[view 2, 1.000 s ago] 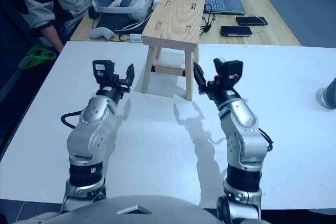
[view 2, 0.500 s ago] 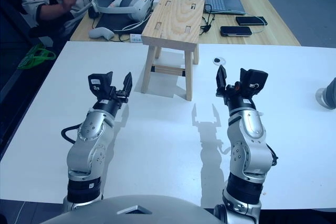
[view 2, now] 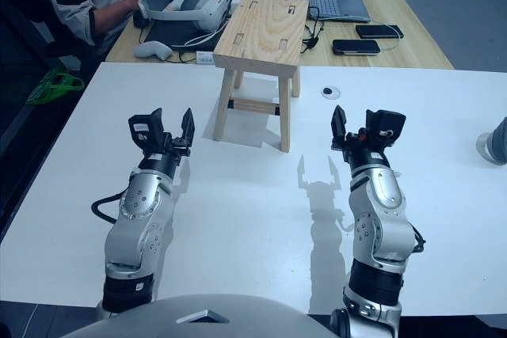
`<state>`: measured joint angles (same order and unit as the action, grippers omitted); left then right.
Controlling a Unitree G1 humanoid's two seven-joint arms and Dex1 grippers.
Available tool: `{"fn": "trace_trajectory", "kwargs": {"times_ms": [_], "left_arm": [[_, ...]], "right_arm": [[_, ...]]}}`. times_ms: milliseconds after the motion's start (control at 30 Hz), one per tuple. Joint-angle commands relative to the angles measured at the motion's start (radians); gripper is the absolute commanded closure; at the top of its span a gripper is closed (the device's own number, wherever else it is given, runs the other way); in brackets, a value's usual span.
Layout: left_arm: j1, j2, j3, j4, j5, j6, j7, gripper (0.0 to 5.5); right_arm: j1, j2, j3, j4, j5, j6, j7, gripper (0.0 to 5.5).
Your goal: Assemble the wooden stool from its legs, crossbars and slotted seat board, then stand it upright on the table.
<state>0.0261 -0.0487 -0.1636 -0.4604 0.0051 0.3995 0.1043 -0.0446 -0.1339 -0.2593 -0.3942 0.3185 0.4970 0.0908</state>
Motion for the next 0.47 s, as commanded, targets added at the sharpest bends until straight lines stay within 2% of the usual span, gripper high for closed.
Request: {"fn": "trace_trajectory", "kwargs": {"times_ms": [33, 267, 467], "left_arm": [[0.053, -0.042, -0.011, -0.018, 0.021, 0.02, 0.046, 2.34], [-0.011, -0.055, 0.04, 0.026, 0.01, 0.101, 0.102, 2.34], [-0.027, -0.055, 0.008, 0.055, 0.029, 0.118, 0.129, 2.34]], "right_arm": [[0.007, -0.027, -0.006, 0.012, -0.001, -0.01, 0.014, 1.98], [0.049, -0.046, 0.011, 0.026, -0.016, -0.021, 0.034, 1.98], [0.055, -0.056, 0.014, 0.062, -0.033, -0.05, 0.044, 1.98]]}}
